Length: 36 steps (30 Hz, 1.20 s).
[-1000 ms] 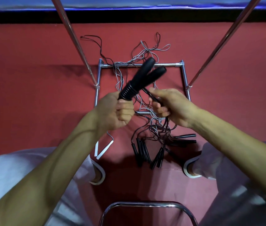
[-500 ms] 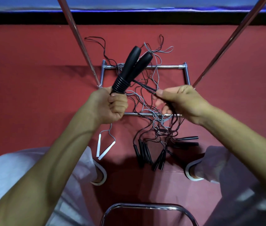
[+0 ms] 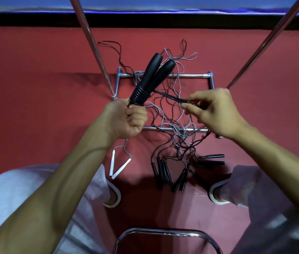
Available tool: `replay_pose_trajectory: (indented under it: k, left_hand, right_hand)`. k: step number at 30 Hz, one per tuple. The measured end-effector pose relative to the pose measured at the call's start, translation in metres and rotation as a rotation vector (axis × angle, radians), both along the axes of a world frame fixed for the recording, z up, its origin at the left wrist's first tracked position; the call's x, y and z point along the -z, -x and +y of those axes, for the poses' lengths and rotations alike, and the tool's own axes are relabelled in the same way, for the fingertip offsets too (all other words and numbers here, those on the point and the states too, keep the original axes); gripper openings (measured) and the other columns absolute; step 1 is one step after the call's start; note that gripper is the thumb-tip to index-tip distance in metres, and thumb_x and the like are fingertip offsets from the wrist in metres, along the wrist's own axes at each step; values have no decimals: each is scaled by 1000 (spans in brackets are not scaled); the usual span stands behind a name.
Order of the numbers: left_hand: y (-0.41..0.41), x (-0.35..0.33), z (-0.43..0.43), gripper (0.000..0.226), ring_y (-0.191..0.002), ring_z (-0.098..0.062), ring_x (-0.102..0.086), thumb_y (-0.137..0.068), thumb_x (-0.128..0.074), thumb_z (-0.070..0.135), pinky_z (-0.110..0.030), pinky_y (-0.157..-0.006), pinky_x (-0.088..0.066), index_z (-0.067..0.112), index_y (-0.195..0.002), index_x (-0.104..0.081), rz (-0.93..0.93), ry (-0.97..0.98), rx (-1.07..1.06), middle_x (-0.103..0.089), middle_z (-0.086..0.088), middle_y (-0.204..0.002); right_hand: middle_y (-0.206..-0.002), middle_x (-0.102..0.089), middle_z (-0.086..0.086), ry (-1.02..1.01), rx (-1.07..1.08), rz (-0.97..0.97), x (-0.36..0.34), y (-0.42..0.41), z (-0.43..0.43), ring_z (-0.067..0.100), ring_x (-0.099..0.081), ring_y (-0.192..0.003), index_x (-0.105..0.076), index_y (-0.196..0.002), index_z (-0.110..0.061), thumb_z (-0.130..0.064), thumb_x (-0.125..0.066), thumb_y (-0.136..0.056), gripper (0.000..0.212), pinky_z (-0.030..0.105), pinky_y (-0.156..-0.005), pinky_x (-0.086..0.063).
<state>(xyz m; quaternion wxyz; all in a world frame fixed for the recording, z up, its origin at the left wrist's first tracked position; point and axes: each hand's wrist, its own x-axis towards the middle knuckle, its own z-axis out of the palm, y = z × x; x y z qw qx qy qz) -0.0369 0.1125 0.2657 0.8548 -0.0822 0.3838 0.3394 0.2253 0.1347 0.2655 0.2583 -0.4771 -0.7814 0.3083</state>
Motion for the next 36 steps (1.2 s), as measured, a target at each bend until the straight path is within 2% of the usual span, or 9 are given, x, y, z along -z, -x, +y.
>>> replay_pose_trajectory:
  k: [2, 4, 7, 10, 15, 22, 30, 33, 36]
  left_hand:
    - [0, -1, 0, 38, -29, -12, -25, -91, -39, 19, -23, -29, -17, 18, -54, -32, -1, -2, -8, -26, 5, -41]
    - [0, -3, 1, 38, -29, -12, -24, -92, -39, 19, -23, -29, -17, 18, -54, -31, -12, -1, -13, -26, 5, -41]
    - [0, -5, 1, 37, -32, -11, -19, -93, -39, 20, -23, -31, -16, 19, -57, -30, -33, -5, -10, -26, 5, -41]
    - [0, -5, 0, 36, -30, -12, -25, -93, -39, 19, -24, -31, -17, 20, -58, -30, -63, -9, -9, -27, 5, -42]
    - [0, -4, -2, 34, -30, -12, -25, -93, -38, 17, -24, -30, -17, 21, -61, -29, -35, 26, -56, -26, 6, -43]
    - [-3, 1, -3, 39, -29, -12, -23, -96, -32, 14, -24, -27, -17, 17, -57, -32, -4, 66, -119, -26, 5, -42]
    - [-10, 0, -3, 43, -30, -9, -21, -101, -29, 14, -21, -29, -14, 17, -58, -32, 58, 112, -191, -25, 6, -43]
    - [-12, -1, -2, 43, -29, -9, -21, -102, -29, 15, -20, -29, -14, 18, -59, -31, 81, 95, -229, -25, 6, -42]
    - [-18, 6, -2, 45, -28, -8, -21, -103, -28, 18, -21, -26, -15, 18, -58, -30, 128, 83, -242, -25, 6, -40]
  right_hand:
    - [-74, -75, -3, -7, -30, -4, 1, -1, -2, 9, -70, -61, -76, -103, -17, -25, -70, -97, 12, 35, -65, -58]
    - [-76, -76, 6, 386, 8, 350, -4, 5, -3, 18, -71, -58, -68, -113, -6, -13, -65, -98, 17, 32, -59, -58]
    - [-69, -66, -2, 1046, 76, 767, -15, 4, 3, 5, -52, -42, -65, -112, -9, -18, -59, -92, 22, 13, -41, -37]
    - [-63, -49, -7, 1296, 7, 786, -19, -3, 10, -2, -33, -38, -71, -96, -13, -17, -53, -94, 19, 9, -36, -18]
    - [-67, -50, 9, 890, -72, 484, -13, 0, 8, 7, -27, -42, -73, -101, -13, -12, -70, -86, 15, 18, -40, -16]
    - [-73, -76, -2, -70, -61, -181, -3, -4, 3, 16, -70, -61, -79, -91, -13, -26, -74, -94, 14, 37, -69, -58]
    - [-68, -65, 6, 1150, -6, 568, -16, 10, -1, 16, -64, -56, -71, -84, -7, -20, -52, -99, 27, 21, -53, -54]
    - [-63, -62, 1, 1269, 23, 626, -21, 14, -1, 11, -55, -48, -71, -77, -11, -20, -54, -96, 27, 17, -44, -47]
    - [-56, -59, 8, 1072, 18, 508, -15, 17, -2, 14, -37, -40, -66, -83, -2, -14, -44, -105, 33, 18, -36, -30]
